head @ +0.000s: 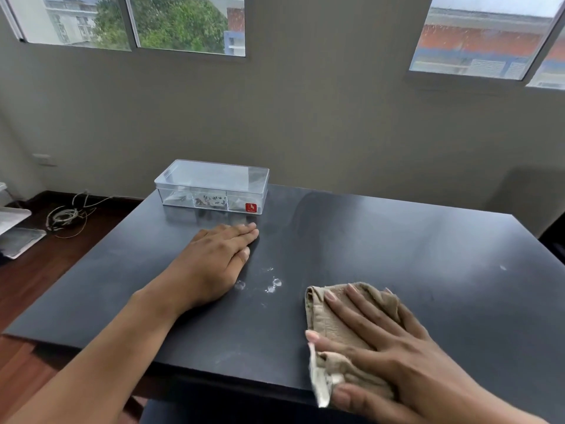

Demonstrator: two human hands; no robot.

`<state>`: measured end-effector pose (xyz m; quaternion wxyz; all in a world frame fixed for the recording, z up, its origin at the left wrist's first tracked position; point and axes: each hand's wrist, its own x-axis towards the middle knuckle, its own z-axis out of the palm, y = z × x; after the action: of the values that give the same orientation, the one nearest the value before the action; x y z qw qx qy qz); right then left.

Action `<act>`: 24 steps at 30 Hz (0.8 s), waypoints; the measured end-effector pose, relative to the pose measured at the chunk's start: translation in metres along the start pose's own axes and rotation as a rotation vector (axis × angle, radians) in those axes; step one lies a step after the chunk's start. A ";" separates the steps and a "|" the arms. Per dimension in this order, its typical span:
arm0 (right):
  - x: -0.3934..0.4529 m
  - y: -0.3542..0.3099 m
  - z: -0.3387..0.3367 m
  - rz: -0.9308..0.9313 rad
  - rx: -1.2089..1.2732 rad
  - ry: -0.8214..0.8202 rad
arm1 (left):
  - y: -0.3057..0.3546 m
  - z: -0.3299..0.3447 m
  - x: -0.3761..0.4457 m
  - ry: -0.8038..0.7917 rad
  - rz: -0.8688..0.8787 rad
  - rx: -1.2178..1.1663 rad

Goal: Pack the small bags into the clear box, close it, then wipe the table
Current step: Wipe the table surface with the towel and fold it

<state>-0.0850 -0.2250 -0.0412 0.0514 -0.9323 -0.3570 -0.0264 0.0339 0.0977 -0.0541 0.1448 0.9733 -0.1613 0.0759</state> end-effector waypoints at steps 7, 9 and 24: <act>0.042 -0.015 -0.016 0.095 0.120 -0.215 | -0.010 -0.005 -0.007 0.054 -0.089 0.014; 0.068 -0.001 -0.012 0.172 0.104 -0.165 | -0.016 -0.007 -0.011 0.055 -0.158 0.025; 0.130 0.006 0.009 0.317 0.090 -0.090 | -0.017 -0.010 -0.020 0.081 -0.191 -0.035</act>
<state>0.0163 -0.1422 -0.0395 0.0805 -0.9740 -0.2080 0.0396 0.0200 0.1219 -0.0526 0.1747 0.9777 -0.0630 0.0980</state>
